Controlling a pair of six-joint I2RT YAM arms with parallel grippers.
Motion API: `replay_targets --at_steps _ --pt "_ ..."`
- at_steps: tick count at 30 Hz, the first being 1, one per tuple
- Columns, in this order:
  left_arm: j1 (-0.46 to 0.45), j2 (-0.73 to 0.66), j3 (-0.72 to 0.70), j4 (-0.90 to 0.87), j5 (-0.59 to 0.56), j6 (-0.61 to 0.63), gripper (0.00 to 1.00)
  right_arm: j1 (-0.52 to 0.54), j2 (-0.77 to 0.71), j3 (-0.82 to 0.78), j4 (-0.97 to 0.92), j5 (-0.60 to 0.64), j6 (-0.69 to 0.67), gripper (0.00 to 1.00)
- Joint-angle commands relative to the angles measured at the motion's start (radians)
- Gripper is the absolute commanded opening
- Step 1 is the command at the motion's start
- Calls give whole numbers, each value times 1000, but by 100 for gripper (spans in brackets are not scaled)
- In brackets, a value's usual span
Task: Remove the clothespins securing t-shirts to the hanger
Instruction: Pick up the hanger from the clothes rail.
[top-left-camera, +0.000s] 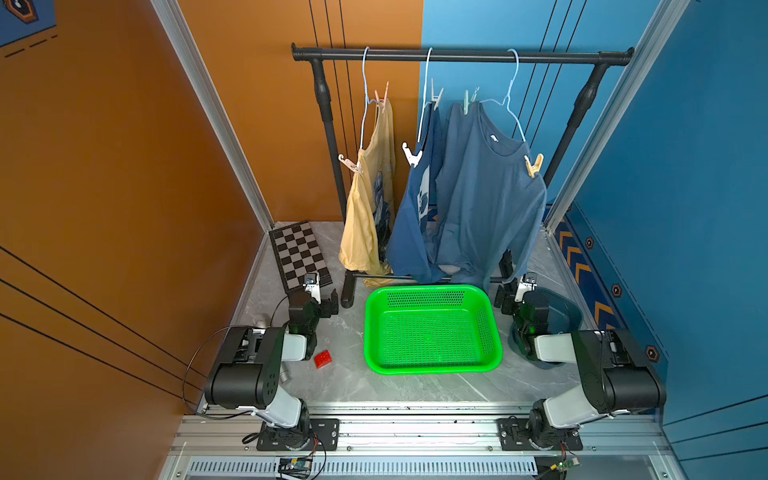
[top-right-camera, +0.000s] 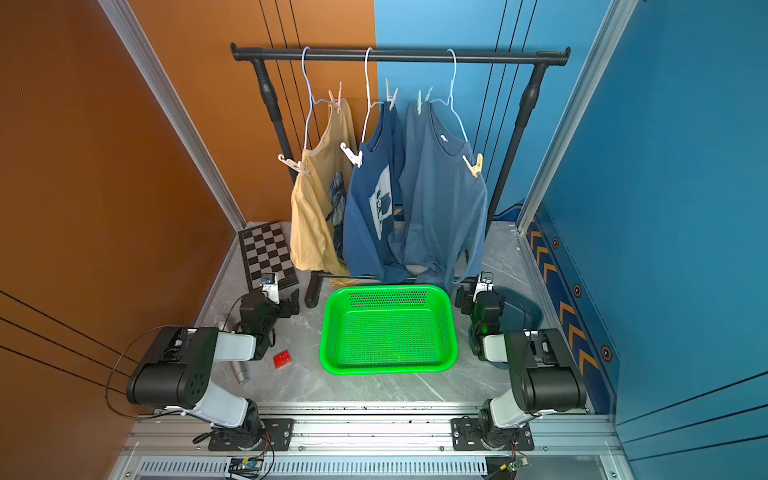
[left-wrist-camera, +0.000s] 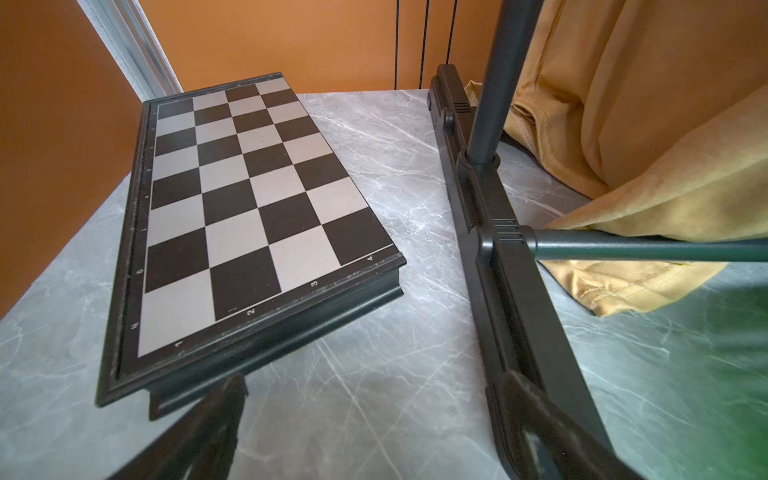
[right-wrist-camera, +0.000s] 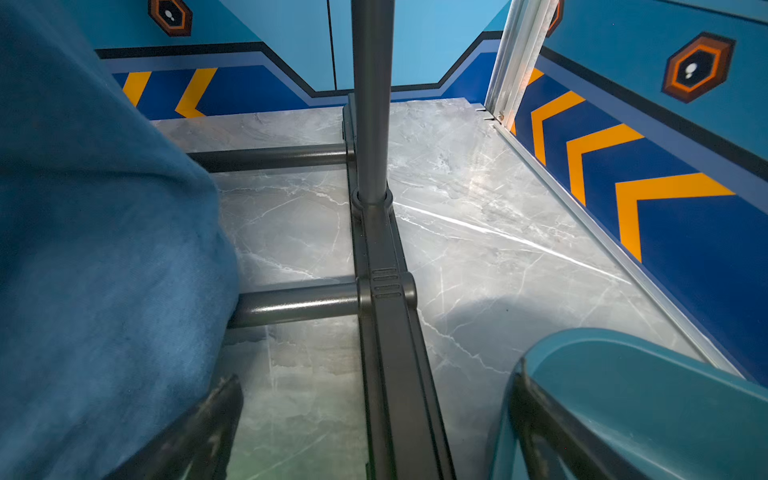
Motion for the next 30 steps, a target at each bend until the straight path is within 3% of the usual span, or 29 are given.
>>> replay_targets --at_steps 1,24,30 --pt "6 9 23 14 12 13 98 -3 13 18 17 -8 -13 100" --pt "11 9 23 14 21 9 98 -5 13 19 15 -21 -14 100" --pt "-41 -103 -30 15 -65 46 98 -32 8 22 9 -143 -23 100"
